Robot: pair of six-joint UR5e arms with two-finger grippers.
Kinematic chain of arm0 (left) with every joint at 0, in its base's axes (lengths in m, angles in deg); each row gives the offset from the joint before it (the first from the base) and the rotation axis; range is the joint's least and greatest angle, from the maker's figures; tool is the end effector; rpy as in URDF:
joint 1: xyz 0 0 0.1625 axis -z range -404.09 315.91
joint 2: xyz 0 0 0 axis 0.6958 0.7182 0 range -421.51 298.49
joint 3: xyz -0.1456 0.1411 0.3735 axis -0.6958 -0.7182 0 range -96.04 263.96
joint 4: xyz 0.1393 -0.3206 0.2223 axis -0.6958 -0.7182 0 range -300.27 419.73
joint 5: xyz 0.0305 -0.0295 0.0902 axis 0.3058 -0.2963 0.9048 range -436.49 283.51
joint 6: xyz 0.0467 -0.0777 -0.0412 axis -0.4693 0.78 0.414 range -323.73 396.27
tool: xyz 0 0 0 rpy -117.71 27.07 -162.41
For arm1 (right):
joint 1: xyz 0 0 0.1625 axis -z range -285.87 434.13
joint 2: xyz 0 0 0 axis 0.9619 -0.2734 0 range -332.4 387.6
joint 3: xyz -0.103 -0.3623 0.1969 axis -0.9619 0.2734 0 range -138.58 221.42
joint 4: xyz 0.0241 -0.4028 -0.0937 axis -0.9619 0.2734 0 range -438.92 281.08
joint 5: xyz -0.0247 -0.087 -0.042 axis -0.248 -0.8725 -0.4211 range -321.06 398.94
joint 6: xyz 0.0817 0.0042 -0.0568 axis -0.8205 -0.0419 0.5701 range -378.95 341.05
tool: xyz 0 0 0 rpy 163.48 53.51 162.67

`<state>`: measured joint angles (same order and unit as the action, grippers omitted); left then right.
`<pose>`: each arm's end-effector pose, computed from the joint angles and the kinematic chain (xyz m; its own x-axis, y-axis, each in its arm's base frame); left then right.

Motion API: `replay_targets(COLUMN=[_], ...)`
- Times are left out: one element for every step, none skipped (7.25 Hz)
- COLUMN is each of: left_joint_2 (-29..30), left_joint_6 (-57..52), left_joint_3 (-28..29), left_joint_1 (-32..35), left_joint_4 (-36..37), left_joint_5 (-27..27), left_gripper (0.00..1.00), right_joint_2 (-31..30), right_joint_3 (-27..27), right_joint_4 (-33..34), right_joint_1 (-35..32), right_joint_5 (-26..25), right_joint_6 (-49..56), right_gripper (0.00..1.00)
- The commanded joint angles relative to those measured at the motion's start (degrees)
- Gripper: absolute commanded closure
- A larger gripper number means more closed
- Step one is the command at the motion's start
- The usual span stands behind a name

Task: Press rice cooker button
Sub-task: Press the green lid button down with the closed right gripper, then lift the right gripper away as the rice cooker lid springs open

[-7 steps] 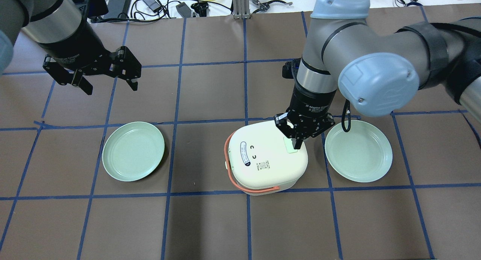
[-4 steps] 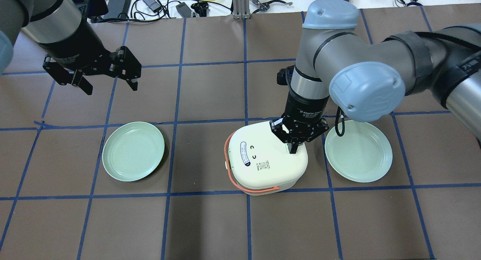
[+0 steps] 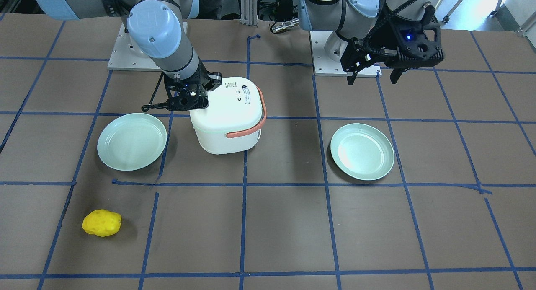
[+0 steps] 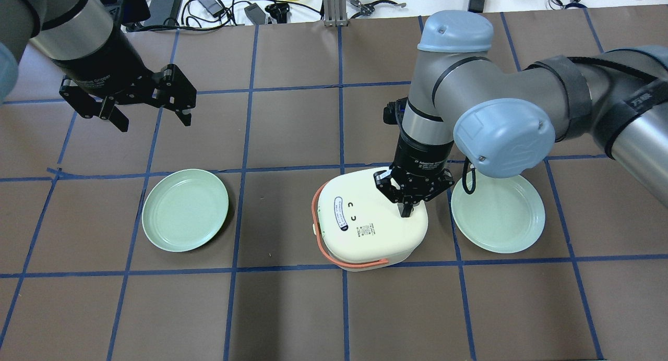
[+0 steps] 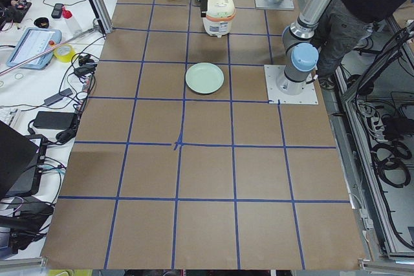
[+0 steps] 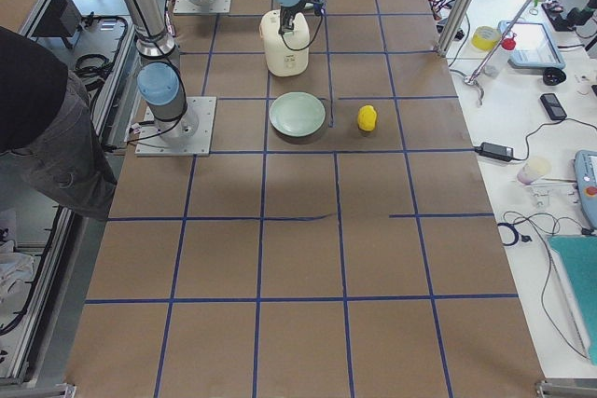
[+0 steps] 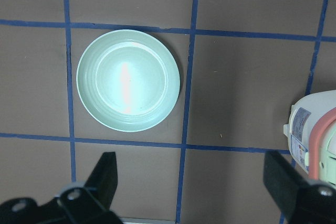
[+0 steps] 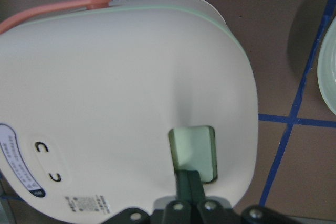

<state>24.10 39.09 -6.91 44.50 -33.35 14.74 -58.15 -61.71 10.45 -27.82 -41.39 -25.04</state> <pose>-0.1199 -0.4625 0.5115 -0.9970 -0.0738 -0.0210 -0.0737 0.9972 -0.0087 0.2441 -0.4290 0.3450 -0.9906 -0.0538 -0.1260 -0.0924 0.9414 0.3243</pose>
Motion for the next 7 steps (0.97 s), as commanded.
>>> replay_targets(left_joint_2=[0.00,0.00,0.09,0.00,0.00,0.00,0.00], left_joint_6=[0.00,0.00,0.00,0.00,0.00,0.00,0.00], left_joint_3=[0.00,0.00,0.00,0.00,0.00,0.00,0.00], left_joint_1=[0.00,0.00,0.00,0.00,0.00,0.00,0.00], left_joint_4=[0.00,0.00,0.00,0.00,0.00,0.00,0.00], left_joint_5=[0.00,0.00,0.00,0.00,0.00,0.00,0.00], left_gripper=[0.00,0.00,0.00,0.00,0.00,0.00,0.00], right_joint_2=[-0.47,-0.91,-0.91,-0.91,-0.91,-0.82,-0.82], right_joint_3=[1.42,4.57,8.43,12.04,15.12,17.50,19.52], right_joint_4=[-0.16,-1.21,-4.61,-7.17,-8.33,-8.34,-8.16], right_joint_1=[0.00,0.08,0.08,0.08,0.26,0.35,0.96], right_joint_5=[0.00,-0.26,-0.18,0.95,1.31,1.23,0.88], right_joint_6=[-0.15,-0.23,-0.24,-0.32,-0.32,-0.41,-0.58], right_gripper=[1.00,1.00,1.00,1.00,0.97,0.91,0.73])
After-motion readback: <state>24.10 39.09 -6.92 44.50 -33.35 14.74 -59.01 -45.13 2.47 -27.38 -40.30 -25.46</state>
